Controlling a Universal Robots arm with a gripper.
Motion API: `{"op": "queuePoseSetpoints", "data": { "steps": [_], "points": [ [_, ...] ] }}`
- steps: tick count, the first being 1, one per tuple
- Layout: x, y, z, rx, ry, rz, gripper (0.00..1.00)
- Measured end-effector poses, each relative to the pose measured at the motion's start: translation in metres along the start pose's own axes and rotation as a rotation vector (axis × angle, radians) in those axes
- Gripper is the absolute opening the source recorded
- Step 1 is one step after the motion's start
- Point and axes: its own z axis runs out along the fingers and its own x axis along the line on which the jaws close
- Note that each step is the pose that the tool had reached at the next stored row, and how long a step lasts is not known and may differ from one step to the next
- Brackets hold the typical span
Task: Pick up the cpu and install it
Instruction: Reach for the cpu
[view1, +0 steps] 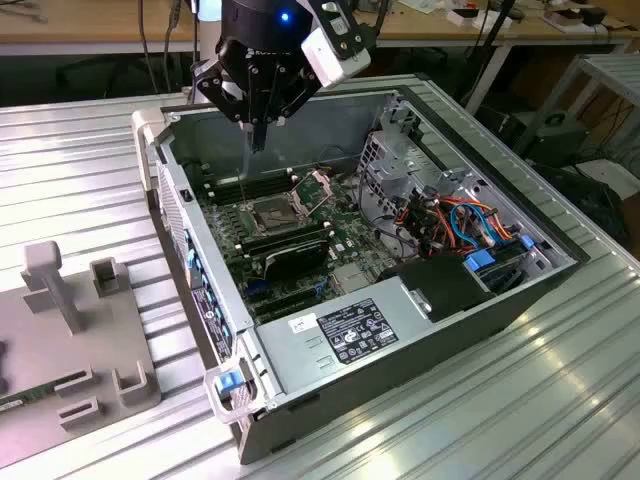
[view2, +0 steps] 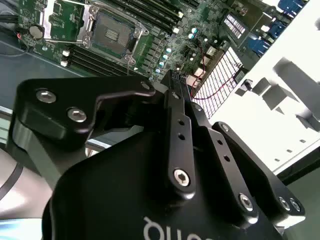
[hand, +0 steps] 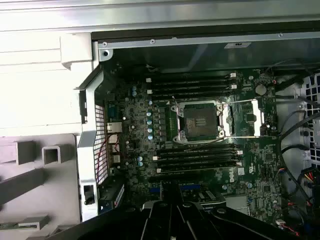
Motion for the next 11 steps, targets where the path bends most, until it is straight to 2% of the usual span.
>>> {"op": "queuePoseSetpoints", "data": {
  "steps": [11],
  "points": [
    [0.0022,-0.0002,0.0,0.0,0.0,0.0,0.11]
  ]
}}
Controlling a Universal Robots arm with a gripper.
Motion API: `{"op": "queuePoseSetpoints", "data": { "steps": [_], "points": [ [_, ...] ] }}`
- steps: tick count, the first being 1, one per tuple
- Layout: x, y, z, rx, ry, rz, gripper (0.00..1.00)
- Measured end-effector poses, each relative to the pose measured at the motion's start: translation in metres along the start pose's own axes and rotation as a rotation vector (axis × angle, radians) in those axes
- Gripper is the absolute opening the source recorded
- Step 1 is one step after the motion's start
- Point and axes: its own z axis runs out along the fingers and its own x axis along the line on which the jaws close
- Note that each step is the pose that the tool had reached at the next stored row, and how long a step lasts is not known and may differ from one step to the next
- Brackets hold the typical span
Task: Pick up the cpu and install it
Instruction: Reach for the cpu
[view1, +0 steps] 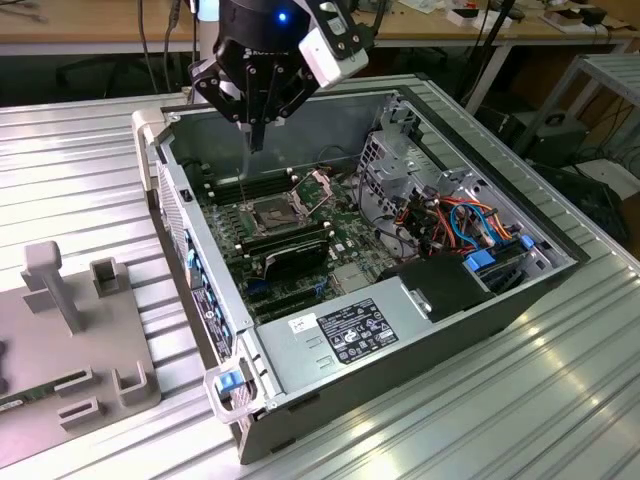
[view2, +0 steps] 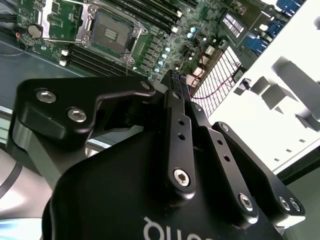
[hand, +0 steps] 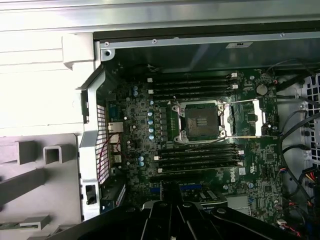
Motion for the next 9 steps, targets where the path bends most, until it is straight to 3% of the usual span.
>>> {"op": "queuePoseSetpoints", "data": {
  "steps": [9],
  "points": [
    [0.0039,-0.0003,0.0,0.0,0.0,0.0,0.11]
  ]
}}
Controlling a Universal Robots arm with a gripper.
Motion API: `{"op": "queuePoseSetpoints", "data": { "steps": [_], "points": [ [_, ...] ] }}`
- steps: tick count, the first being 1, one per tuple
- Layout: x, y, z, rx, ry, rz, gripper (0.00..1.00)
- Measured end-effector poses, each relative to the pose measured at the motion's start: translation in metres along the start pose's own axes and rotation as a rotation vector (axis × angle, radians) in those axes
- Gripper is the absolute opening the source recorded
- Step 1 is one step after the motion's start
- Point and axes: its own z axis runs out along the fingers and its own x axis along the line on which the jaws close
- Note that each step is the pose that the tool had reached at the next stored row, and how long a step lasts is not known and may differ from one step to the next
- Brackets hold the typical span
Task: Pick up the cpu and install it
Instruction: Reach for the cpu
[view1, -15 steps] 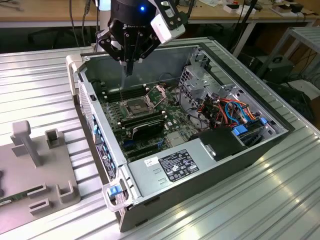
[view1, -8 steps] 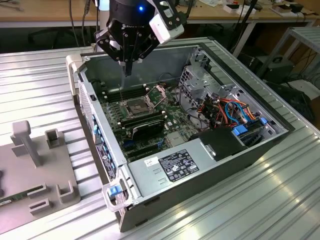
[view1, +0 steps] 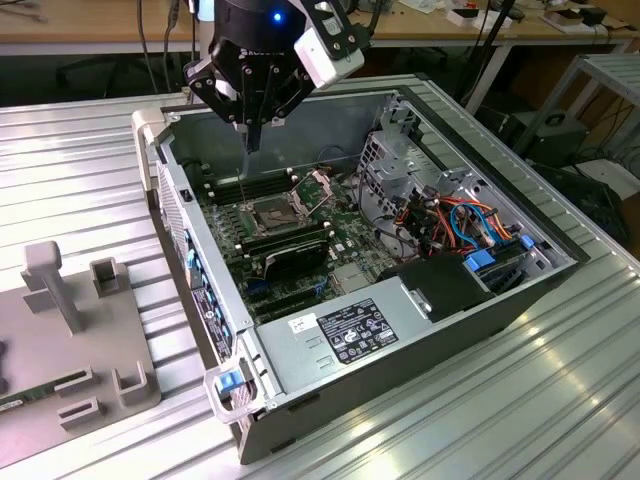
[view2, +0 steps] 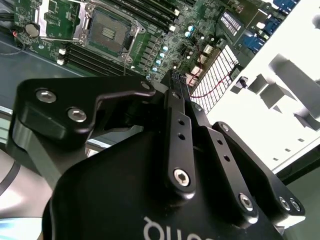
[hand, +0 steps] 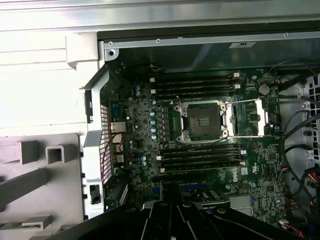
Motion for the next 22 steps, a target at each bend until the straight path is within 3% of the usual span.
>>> {"op": "queuePoseSetpoints", "data": {
  "steps": [14,22],
  "points": [
    [0.0027,-0.0002,-0.0001,0.0,0.0,0.0,0.11],
    [0.0108,-0.0008,-0.0003,0.0,0.0,0.0,0.11]
  ]
}}
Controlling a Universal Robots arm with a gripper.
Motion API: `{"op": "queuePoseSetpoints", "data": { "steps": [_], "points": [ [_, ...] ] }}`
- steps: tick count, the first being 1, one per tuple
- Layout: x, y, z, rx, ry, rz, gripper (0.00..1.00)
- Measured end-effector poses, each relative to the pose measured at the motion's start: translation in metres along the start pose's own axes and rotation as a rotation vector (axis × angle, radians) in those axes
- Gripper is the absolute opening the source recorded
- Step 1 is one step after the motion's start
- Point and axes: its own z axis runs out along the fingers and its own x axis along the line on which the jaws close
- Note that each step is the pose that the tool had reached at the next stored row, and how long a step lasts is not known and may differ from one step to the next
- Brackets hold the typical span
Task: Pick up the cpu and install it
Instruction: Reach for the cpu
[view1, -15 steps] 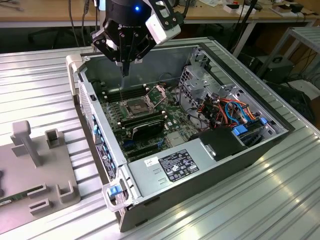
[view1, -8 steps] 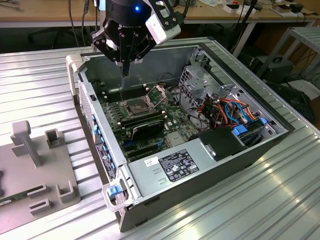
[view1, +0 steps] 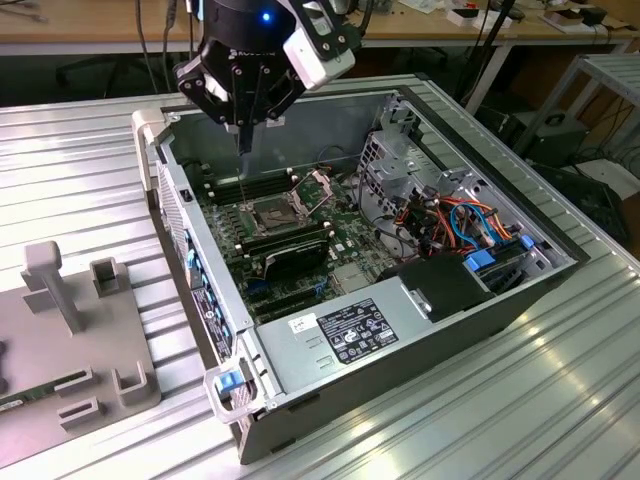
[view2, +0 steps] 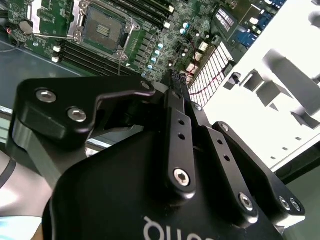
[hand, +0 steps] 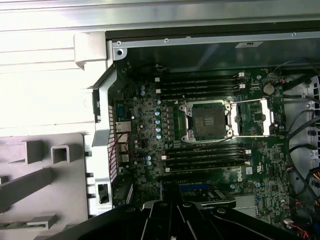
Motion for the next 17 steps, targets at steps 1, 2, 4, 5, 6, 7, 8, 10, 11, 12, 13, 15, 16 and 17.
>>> {"op": "queuePoseSetpoints", "data": {
  "steps": [1,2,4,5,6,7,8,10,11,12,13,15,16,17],
  "points": [
    [0.0011,-0.0001,0.0,0.0,0.0,0.0,0.11],
    [0.0022,-0.0002,-0.0001,0.0,0.0,0.0,0.11],
    [0.0042,-0.0003,-0.0001,0.0,0.0,0.0,0.11],
    [0.0051,-0.0004,-0.0001,-0.0001,-0.0001,0.0,0.11],
    [0.0058,-0.0004,-0.0001,-0.0001,0.0,0.0,0.11],
    [0.006,-0.0004,-0.0001,0.0,0.0,0.0,0.11],
    [0.0061,-0.0004,-0.0002,0.0001,0.0001,0.0,0.11],
    [0.0062,-0.0005,-0.0002,0.0001,0.0,0.0,0.11],
    [0.0062,-0.0004,-0.0002,0.0001,0.0,0.0,0.11],
    [0.0064,-0.0005,-0.0002,0.0,0.0,0.0,0.11],
    [0.0068,-0.0005,-0.0002,0.0,0.0,0.0,0.11],
    [0.0082,-0.0006,-0.0003,0.0001,0.0001,0.0,0.11],
    [0.0087,-0.0006,-0.0002,0.0,0.0,0.0,0.11],
    [0.0092,-0.0007,-0.0002,0.0,0.0,0.0,0.11]
  ]
}}
